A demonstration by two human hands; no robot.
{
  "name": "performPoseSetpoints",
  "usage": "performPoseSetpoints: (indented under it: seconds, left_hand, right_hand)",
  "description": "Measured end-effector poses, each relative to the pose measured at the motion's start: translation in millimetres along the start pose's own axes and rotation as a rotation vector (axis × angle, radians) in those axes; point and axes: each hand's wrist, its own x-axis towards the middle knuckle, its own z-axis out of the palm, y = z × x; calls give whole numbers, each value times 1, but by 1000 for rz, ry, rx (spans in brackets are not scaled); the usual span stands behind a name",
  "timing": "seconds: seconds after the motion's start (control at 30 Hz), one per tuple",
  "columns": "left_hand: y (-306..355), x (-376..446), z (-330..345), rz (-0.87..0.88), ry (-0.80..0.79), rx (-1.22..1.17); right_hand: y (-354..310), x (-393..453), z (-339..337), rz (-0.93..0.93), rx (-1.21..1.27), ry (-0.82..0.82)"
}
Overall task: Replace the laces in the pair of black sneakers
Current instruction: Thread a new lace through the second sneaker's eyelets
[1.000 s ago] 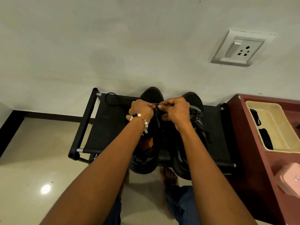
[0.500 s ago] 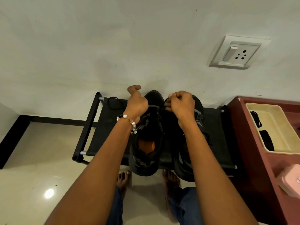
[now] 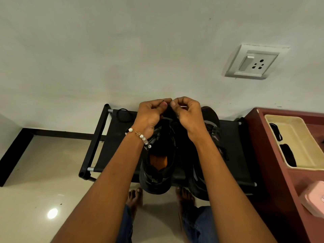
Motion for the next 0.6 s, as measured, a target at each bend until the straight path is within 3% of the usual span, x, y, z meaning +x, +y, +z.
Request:
performPoseSetpoints:
  seconds: [0.17,0.6]
  left_hand:
    - [4,-3,-1,-73,29,-182]
    - [6,-5,3,-186,-29,-159]
  right_hand:
    - [0,2,4,29,100,12]
    - [-7,-3,7,181,492,84]
